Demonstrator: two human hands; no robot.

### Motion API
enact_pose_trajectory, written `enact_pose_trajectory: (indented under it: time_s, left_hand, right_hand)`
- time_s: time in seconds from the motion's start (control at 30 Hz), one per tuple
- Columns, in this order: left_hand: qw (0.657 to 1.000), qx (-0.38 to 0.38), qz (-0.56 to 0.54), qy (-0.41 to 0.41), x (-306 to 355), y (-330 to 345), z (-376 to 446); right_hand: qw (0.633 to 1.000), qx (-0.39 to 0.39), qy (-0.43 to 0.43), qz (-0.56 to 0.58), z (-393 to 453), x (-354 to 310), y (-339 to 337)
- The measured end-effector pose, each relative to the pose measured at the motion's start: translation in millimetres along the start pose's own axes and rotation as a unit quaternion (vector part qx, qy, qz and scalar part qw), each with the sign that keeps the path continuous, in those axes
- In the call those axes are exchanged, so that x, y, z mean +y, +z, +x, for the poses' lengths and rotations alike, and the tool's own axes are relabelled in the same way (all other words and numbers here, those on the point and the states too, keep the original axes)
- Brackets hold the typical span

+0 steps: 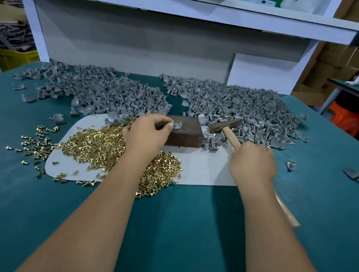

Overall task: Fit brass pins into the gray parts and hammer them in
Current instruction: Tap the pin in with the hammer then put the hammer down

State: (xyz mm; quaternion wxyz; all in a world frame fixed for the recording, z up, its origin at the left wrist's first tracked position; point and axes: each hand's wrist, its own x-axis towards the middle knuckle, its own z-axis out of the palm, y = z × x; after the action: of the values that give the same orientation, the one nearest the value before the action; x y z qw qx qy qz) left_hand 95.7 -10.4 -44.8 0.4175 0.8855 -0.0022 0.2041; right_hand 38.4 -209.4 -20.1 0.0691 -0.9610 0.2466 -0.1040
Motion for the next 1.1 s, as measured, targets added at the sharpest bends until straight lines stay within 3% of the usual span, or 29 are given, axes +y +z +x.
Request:
enact_pose_trajectory:
  time_s: [0.13,0.27,0.43,0.53,0.77,0.93,1.1]
  left_hand:
    - [1.0,-0.01,-0.02,-0.011,1,-3,2]
    - [1.0,-0.002,-0.014,-0.016,3,-3,2]
    - [1.0,-0.002,0.004,-0.023,4,-2,3]
    - [1.0,0.001,-0.005,-0.021,3,-1,3]
    - [0.999,0.02,0.023,-0.042,2,0,4]
    - [0.997,0.034,0.028,-0.068,5,2,4]
    - [0.997,0.032,0.015,-0.067,3,3,5]
  right_hand:
    - [1.0,0.022,-0.002,0.019,2,-3,2]
    - [0.992,0.102,-0.017,0.071,-3,-9,-8]
    - [0.97,0.14,-0.135,0.148,-23,-22,-25]
    - [0.969,0.121,-0.176,0.124,-35,-31,-25]
    - [0.967,0.17,-0.182,0.05,-47,-33,-10]
    - [0.951,0.229,-0.194,0.076,-57,-42,-9]
    - [0.954,0.217,-0.2,0.048,-57,-42,-6]
